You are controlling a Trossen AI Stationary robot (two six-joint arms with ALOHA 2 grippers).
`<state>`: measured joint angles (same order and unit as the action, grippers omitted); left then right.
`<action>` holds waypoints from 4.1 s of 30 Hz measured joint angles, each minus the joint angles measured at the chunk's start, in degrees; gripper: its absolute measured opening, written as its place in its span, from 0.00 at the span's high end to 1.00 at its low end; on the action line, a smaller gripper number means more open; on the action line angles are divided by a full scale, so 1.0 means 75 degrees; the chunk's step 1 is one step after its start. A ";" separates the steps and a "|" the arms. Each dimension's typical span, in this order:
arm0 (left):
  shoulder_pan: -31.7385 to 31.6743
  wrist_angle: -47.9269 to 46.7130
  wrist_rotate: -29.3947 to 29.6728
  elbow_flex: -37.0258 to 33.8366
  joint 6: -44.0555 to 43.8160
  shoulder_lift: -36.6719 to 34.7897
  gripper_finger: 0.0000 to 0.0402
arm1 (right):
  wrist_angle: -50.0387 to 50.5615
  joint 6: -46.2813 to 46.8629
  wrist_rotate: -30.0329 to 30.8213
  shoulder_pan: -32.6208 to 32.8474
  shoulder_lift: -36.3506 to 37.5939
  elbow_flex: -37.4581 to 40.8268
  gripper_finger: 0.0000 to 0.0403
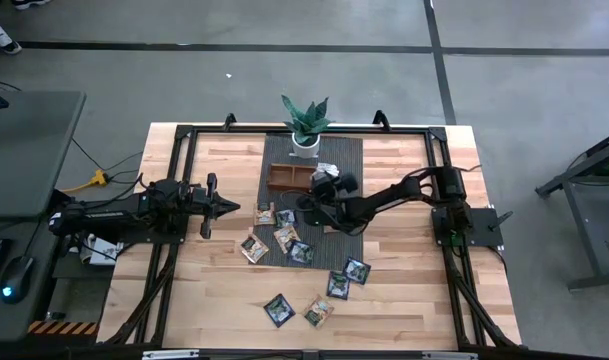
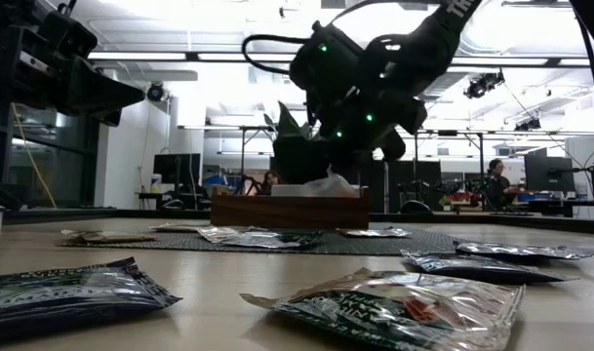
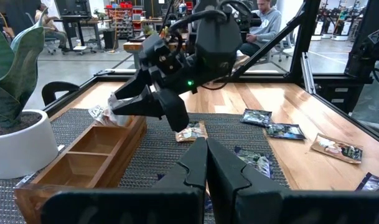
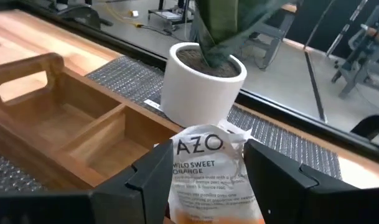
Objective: Pick & Place Tea
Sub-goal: Put the orange tea bag into the right section of the wooden organizer, then put the brown tea bag into the middle section of the wooden organizer
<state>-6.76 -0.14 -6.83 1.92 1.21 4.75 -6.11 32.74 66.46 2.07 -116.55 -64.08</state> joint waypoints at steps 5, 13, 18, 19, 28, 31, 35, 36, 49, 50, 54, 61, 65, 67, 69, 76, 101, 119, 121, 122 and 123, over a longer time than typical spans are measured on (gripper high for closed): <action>0.0003 0.0000 0.0000 0.0001 0.0000 -0.0003 1.00 | 0.0422 -0.0406 -0.0009 -0.0003 0.0000 -0.0305 0.52; 0.0001 0.0000 0.0002 0.0002 0.0000 -0.0002 1.00 | 0.0906 -0.0330 0.0085 -0.0003 0.0003 -0.0494 0.52; 0.0001 0.0000 0.0000 0.0002 0.0000 -0.0002 1.00 | 0.1305 0.0331 0.0070 -0.0003 0.0003 -0.0494 0.52; 0.0002 0.0000 0.0001 0.0000 0.0000 -0.0003 1.00 | 0.1351 0.0377 0.0062 -0.0003 0.0003 -0.0494 0.52; 0.0001 -0.0001 0.0001 0.0000 0.0000 0.0000 1.00 | 0.1755 0.0630 -0.0591 -0.0127 0.0009 -0.0494 0.46; 0.0002 0.0000 0.0001 -0.0001 0.0000 -0.0002 1.00 | 0.2144 0.1015 -0.0659 -0.0177 0.0009 -0.0494 0.42; 0.0002 0.0000 0.0001 -0.0001 0.0000 0.0000 1.00 | 0.2437 0.1308 -0.0659 -0.0180 0.0009 -0.0494 0.39; 0.0001 0.0000 0.0000 -0.0001 0.0000 0.0000 1.00 | 0.2470 0.1319 -0.0664 -0.0178 0.0009 -0.0494 0.38; 0.0000 0.0000 0.0002 0.0002 0.0000 -0.0002 1.00 | 0.3443 0.1079 -0.0650 -0.0175 0.0064 -0.0494 0.38; 0.0001 0.0000 0.0001 0.0000 0.0000 0.0000 1.00 | 0.3520 0.1015 -0.0699 -0.0177 0.0106 -0.0494 0.38; 0.0003 -0.0003 0.0003 0.0001 0.0000 -0.0003 1.00 | 0.3845 0.0917 -0.0704 -0.0173 0.0364 -0.0486 0.38; 0.0001 0.0000 0.0000 0.0001 0.0000 0.0000 1.00 | 0.4118 0.0666 -0.0664 -0.0119 0.0630 -0.0491 0.38; 0.0002 0.0000 0.0000 -0.0001 0.0000 -0.0002 1.00 | 0.4109 0.0492 -0.0731 -0.0119 0.0659 -0.0489 0.38; 0.0003 0.0000 0.0001 0.0000 0.0000 -0.0002 1.00 | 0.4130 0.0053 -0.0724 -0.0114 0.0722 -0.0486 0.38; 0.0002 0.0000 0.0000 0.0002 0.0000 0.0000 1.00 | 0.4141 -0.0382 -0.0780 -0.0068 0.0891 -0.0492 0.38; 0.0001 0.0000 0.0000 0.0000 0.0000 -0.0002 1.00 | 0.5036 0.0427 -0.1832 0.0371 0.1661 -0.0501 0.38; 0.0002 0.0000 0.0000 0.0002 0.0000 -0.0003 1.00 | 0.7239 0.5646 -0.5845 0.0927 0.2315 -0.0497 0.38; 0.0003 0.0000 0.0000 0.0001 0.0000 -0.0001 1.00 | 0.6505 0.6262 -0.6311 0.0515 0.1373 -0.0483 0.38; 0.0000 0.0000 0.0003 0.0002 0.0000 -0.0003 1.00 | 0.6440 0.6248 -0.6372 0.0456 0.1286 -0.0483 0.38; 0.0003 0.0000 0.0000 -0.0001 0.0000 0.0000 1.00 | 0.6446 0.6244 -0.6411 0.0419 0.1259 -0.0483 0.38; 0.0001 0.0000 0.0001 0.0000 0.0000 -0.0001 1.00 | 0.6429 0.6244 -0.6418 0.0399 0.1221 -0.0483 0.38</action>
<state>-6.75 -0.14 -6.82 1.92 1.21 4.74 42.11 79.57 18.32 5.06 -107.40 -67.70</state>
